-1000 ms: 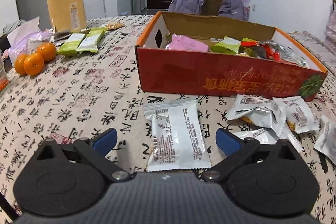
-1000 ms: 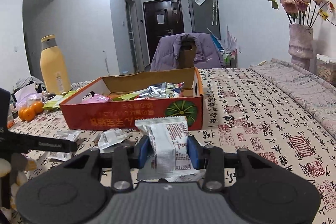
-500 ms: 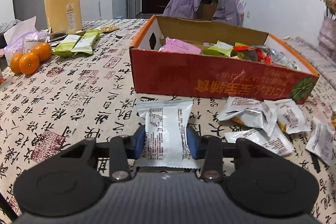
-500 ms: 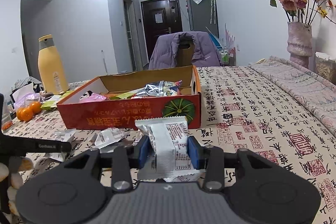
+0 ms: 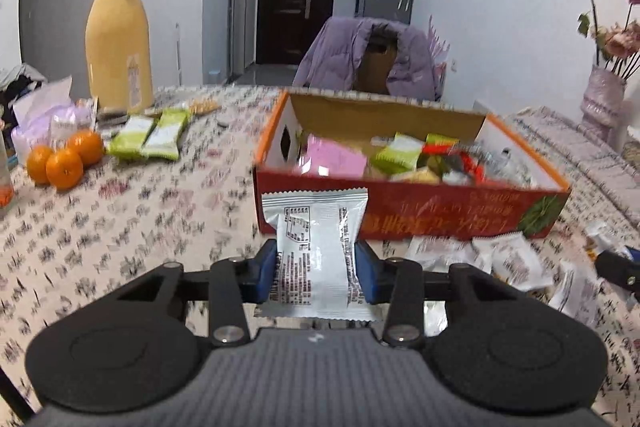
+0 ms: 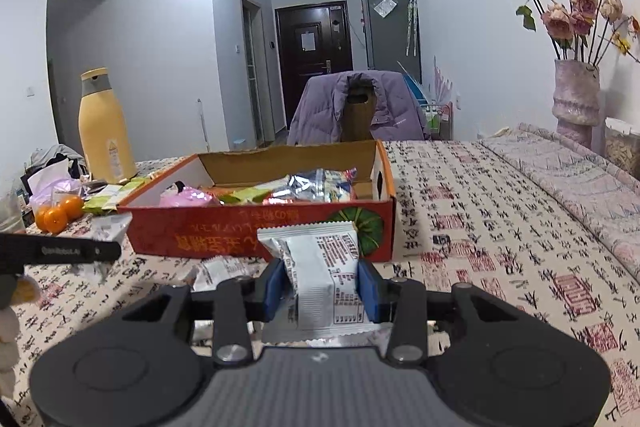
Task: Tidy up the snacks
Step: 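Carry both sachets into the box and open both grippers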
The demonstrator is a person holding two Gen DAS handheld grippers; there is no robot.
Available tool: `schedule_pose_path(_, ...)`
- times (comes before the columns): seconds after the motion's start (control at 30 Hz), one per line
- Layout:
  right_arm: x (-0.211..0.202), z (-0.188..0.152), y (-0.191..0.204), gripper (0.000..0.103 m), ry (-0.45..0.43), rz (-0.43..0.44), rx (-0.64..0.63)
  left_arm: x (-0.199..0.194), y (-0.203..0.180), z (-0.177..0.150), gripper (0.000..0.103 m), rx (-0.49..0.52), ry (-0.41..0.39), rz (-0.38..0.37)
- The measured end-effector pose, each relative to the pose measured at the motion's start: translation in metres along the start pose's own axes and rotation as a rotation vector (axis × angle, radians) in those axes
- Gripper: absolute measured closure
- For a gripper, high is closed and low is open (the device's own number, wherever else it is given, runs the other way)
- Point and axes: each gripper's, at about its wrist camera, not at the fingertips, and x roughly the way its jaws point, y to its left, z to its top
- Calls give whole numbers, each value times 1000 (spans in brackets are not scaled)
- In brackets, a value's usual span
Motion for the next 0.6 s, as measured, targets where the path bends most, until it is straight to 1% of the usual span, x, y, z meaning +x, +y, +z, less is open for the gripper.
schedule_pose_path(0.2,5,20,8,64,-36,9,-14,-10,-1,26,61,6,-55,-22)
schedule_pose_path(0.4,18,49,17,64,-78,13,-32,-8,-6,53,61,10,-101,-35)
schedule_pose_path(0.6,40,75,24,64,-95,18,-30,-1,-10,80,61,-24,-143,-51)
